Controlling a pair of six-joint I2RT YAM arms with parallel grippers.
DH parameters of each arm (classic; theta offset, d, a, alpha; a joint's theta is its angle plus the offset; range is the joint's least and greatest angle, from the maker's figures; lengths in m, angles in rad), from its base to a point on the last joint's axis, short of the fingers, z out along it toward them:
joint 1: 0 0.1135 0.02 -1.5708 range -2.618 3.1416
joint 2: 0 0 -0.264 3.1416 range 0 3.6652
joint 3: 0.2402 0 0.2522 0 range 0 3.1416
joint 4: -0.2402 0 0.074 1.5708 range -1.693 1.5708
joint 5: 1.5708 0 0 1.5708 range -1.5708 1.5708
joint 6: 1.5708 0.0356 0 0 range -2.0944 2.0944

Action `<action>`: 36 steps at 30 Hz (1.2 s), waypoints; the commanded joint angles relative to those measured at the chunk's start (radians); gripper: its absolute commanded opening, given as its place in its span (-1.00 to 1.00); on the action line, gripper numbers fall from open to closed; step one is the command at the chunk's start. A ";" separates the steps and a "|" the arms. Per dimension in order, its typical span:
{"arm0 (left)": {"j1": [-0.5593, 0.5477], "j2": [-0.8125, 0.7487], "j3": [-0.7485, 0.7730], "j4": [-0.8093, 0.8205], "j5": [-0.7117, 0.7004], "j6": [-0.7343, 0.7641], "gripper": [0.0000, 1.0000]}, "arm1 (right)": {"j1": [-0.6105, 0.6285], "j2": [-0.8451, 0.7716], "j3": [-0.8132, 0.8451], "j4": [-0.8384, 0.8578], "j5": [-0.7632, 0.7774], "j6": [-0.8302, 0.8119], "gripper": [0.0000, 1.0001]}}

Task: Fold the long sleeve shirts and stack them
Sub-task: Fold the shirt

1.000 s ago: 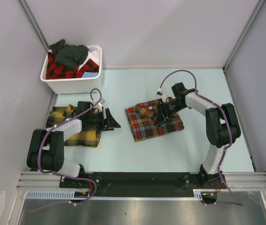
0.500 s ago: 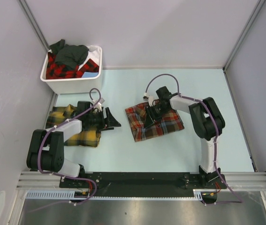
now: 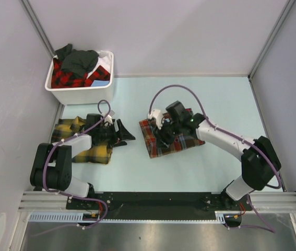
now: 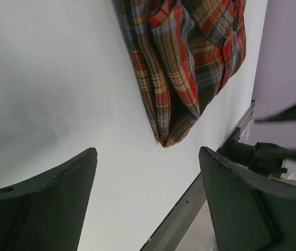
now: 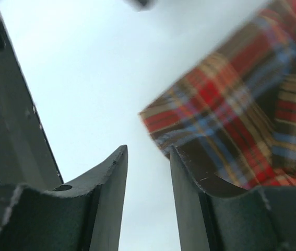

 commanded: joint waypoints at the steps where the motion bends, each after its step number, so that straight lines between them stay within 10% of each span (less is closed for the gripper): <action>1: 0.001 0.040 0.044 0.020 -0.029 -0.087 0.68 | 0.126 -0.020 -0.115 0.084 0.146 -0.153 -0.14; 13: -0.013 0.052 0.026 0.020 -0.067 -0.128 0.71 | 0.304 0.077 -0.240 0.341 0.425 -0.247 -0.02; 30: -0.019 0.090 0.005 0.049 -0.064 -0.133 0.71 | 0.321 0.094 -0.231 0.399 0.428 -0.306 -0.06; 36: -0.036 0.081 -0.055 0.175 -0.035 -0.202 0.85 | 0.274 0.071 -0.240 0.396 0.336 -0.284 -0.89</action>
